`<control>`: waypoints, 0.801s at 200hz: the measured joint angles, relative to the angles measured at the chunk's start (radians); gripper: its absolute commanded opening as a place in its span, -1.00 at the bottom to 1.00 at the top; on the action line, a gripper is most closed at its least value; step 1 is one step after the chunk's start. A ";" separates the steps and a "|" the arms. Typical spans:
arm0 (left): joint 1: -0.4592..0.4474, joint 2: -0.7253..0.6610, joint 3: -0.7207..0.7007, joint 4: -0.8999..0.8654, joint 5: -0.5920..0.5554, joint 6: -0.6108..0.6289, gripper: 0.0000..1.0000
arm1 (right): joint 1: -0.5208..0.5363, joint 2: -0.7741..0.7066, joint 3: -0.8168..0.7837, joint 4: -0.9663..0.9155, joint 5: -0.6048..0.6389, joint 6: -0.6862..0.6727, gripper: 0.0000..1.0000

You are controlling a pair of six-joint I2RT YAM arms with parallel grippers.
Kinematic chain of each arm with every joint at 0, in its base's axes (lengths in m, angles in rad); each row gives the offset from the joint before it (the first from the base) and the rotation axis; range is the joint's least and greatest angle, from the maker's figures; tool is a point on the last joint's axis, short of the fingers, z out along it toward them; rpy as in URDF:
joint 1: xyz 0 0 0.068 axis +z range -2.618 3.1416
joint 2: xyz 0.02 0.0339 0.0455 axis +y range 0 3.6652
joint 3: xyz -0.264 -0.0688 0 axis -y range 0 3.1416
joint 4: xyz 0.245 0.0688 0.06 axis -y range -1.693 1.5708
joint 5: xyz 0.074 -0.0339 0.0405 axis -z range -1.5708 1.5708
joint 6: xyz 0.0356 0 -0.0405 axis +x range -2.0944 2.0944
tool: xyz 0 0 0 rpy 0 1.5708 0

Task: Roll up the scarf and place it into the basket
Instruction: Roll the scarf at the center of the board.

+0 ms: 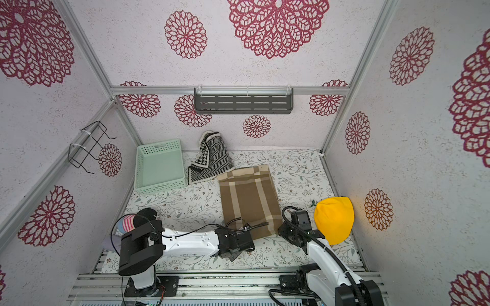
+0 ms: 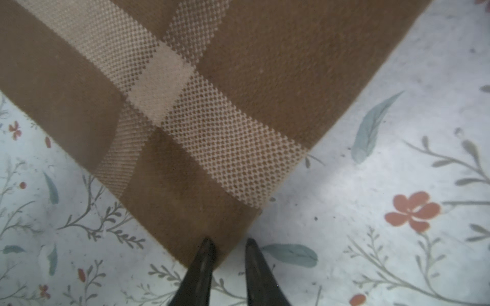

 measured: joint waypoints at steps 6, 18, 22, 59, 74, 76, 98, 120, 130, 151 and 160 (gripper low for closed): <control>0.004 0.000 -0.001 -0.002 -0.002 0.000 -0.89 | 0.000 -0.001 0.000 0.000 0.000 0.000 -0.49; 0.010 0.000 -0.002 -0.001 -0.005 -0.005 -1.00 | 0.000 -0.004 0.000 0.001 0.000 0.002 -0.59; 0.012 -0.001 -0.003 -0.001 -0.005 -0.007 -1.00 | 0.000 -0.006 0.000 0.002 0.000 0.003 -0.59; 0.042 -0.036 -0.044 0.010 -0.006 -0.036 -1.00 | -0.002 -0.011 0.000 0.003 0.002 0.004 -0.18; 0.059 -0.053 -0.062 0.010 -0.004 -0.042 -1.00 | -0.003 -0.009 0.000 0.004 0.000 0.009 -0.17; 0.060 -0.055 -0.064 0.010 -0.004 -0.042 -1.00 | -0.003 -0.009 0.000 0.004 0.000 0.008 -0.17; 0.064 -0.057 -0.066 0.010 -0.003 -0.044 -1.00 | -0.003 -0.006 -0.013 0.034 -0.018 0.021 -0.18; 0.064 -0.057 -0.066 0.010 0.000 -0.044 -1.00 | -0.003 -0.011 -0.058 0.103 -0.063 0.055 -0.19; 0.064 -0.056 -0.066 0.010 0.000 -0.044 -1.00 | -0.003 -0.017 -0.074 0.132 -0.081 0.076 -0.19; 0.064 -0.056 -0.066 0.010 0.000 -0.044 -1.00 | -0.003 -0.035 -0.092 0.154 -0.099 0.100 -0.19; 0.064 -0.056 -0.066 0.010 0.000 -0.044 -1.00 | -0.003 -0.042 -0.097 0.156 -0.102 0.105 -0.24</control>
